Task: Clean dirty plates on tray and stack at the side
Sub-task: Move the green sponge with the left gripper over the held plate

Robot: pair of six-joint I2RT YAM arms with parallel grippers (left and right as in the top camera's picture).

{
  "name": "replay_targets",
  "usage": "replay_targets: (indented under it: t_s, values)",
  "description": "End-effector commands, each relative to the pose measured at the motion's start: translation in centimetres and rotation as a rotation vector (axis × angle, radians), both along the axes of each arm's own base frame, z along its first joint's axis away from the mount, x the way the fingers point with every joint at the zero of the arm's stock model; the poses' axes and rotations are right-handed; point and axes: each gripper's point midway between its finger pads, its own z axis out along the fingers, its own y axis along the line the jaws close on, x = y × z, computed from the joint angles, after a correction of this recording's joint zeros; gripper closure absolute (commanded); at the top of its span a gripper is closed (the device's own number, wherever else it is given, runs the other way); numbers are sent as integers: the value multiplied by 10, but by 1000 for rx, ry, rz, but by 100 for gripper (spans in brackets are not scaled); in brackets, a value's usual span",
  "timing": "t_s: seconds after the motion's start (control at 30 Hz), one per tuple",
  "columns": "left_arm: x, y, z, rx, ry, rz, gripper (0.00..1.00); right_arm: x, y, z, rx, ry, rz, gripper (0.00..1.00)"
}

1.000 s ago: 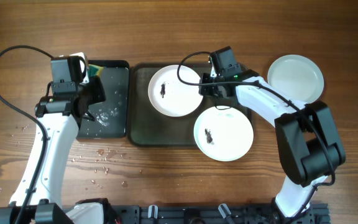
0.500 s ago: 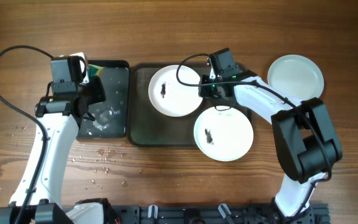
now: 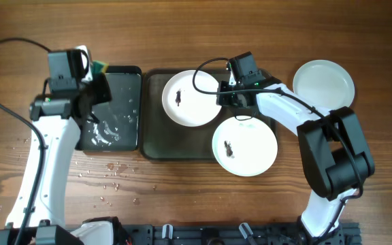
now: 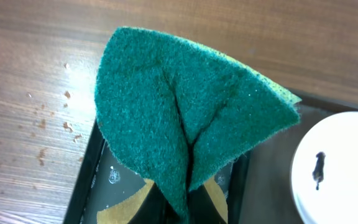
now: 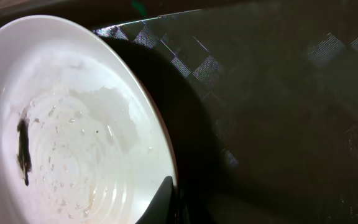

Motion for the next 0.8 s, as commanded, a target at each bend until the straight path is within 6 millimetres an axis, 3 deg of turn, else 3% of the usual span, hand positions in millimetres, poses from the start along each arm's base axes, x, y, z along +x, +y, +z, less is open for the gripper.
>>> replay_targets:
  t_s: [0.0,0.13,0.23,0.37,0.5,0.6,0.77]
  values:
    - [11,1,6,-2,14,-4,96,-8,9,-6,42,29,35,96]
    - [6,-2,-17,-21,110,-12,96,-12,14,-5,73,47,51,96]
    - [3,-17,-37,-89,179,-73,96,-15,15,-6,69,59,53,96]
    - [4,-23,-52,-122,217,-98,96,-25,25,-7,66,79,69,96]
    - [9,-29,-52,-149,201,-117,96,-35,35,-9,48,89,92,96]
    - [13,-40,-45,-208,173,-143,96,-35,31,-12,4,81,79,96]
    - [16,-40,-34,-258,169,-49,96,-35,31,-12,5,83,71,96]
